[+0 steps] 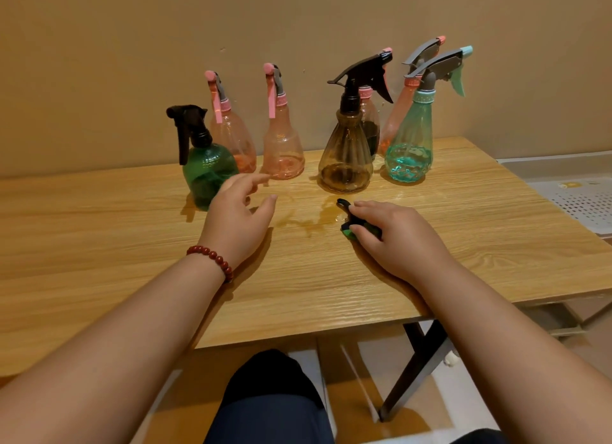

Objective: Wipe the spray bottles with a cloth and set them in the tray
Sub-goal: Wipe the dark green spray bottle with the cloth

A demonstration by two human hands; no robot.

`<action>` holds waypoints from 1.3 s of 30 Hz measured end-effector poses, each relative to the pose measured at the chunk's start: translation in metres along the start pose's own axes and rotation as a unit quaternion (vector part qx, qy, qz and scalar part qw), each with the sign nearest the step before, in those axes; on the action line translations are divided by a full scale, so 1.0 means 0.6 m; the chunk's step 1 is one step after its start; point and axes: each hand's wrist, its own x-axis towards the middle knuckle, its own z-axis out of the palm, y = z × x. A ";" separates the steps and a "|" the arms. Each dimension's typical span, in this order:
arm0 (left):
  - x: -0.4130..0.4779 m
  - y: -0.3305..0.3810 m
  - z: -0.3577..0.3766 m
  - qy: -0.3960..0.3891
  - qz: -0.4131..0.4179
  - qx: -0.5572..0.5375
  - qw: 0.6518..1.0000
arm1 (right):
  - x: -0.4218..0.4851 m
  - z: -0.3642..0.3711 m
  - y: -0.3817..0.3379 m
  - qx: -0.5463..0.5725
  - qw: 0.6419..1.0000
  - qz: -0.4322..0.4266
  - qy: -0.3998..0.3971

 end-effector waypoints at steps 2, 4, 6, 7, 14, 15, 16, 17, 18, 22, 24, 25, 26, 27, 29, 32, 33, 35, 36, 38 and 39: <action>-0.010 -0.013 -0.020 0.015 -0.007 0.009 1.000 | -0.006 0.002 -0.011 -0.010 1.000 -0.008 -0.020; -0.017 -0.025 -0.036 0.028 -0.014 0.008 0.999 | -0.009 0.008 -0.027 -0.012 0.999 -0.020 -0.041; -0.021 -0.031 -0.049 0.037 -0.027 0.006 0.999 | -0.009 0.018 -0.050 -0.005 0.998 -0.034 -0.053; -0.022 -0.033 -0.053 0.043 -0.034 0.009 0.998 | -0.007 0.024 -0.062 -0.004 0.997 -0.043 -0.057; -0.018 -0.056 -0.085 0.074 -0.103 0.025 0.992 | 0.005 0.050 -0.120 0.012 0.994 -0.085 -0.062; -0.015 -0.061 -0.088 0.071 -0.114 0.030 0.990 | 0.007 0.053 -0.126 0.017 0.994 -0.090 -0.062; -0.011 -0.066 -0.091 0.067 -0.124 0.034 0.989 | 0.010 0.055 -0.132 0.023 0.993 -0.094 -0.061; -0.007 -0.071 -0.093 0.063 -0.133 0.037 0.988 | 0.015 0.058 -0.138 0.029 0.993 -0.097 -0.059; -0.001 -0.076 -0.095 0.057 -0.142 0.040 0.987 | 0.021 0.060 -0.144 0.036 0.993 -0.097 -0.058; 0.027 -0.097 -0.095 0.018 -0.170 0.039 0.985 | 0.051 0.077 -0.166 0.045 0.995 -0.080 -0.043; 0.041 -0.102 -0.090 0.002 -0.168 0.034 0.985 | 0.062 0.088 -0.171 0.034 0.997 -0.065 -0.023; 0.049 -0.103 -0.086 -0.001 -0.168 0.025 0.986 | 0.064 0.093 -0.171 0.026 0.998 -0.061 -0.013; 0.056 -0.104 -0.083 0.001 -0.168 0.016 0.986 | 0.064 0.096 -0.170 0.021 0.998 -0.062 -0.005; 0.062 -0.106 -0.079 0.008 -0.168 0.008 0.986 | 0.063 0.098 -0.169 0.021 0.998 -0.065 0.000; 0.073 -0.113 -0.073 0.028 -0.163 -0.008 0.986 | 0.061 0.099 -0.166 0.020 0.997 -0.073 -0.004; 0.082 -0.127 -0.065 0.040 -0.154 -0.027 0.987 | 0.062 0.101 -0.165 0.012 0.996 -0.082 -0.023; 0.084 -0.131 -0.063 0.043 -0.151 -0.028 0.987 | 0.063 0.101 -0.166 0.011 0.996 -0.083 -0.026; 0.086 -0.135 -0.059 0.051 -0.143 -0.027 0.988 | 0.065 0.102 -0.167 0.017 0.996 -0.083 -0.029; 0.086 -0.135 -0.058 0.056 -0.141 -0.029 0.988 | 0.065 0.103 -0.167 0.021 0.996 -0.082 -0.027; 0.085 -0.134 -0.059 0.064 -0.141 -0.037 0.987 | 0.066 0.105 -0.167 0.029 0.996 -0.080 -0.015; 0.083 -0.133 -0.059 0.067 -0.141 -0.042 0.987 | 0.066 0.105 -0.166 0.037 0.996 -0.077 -0.007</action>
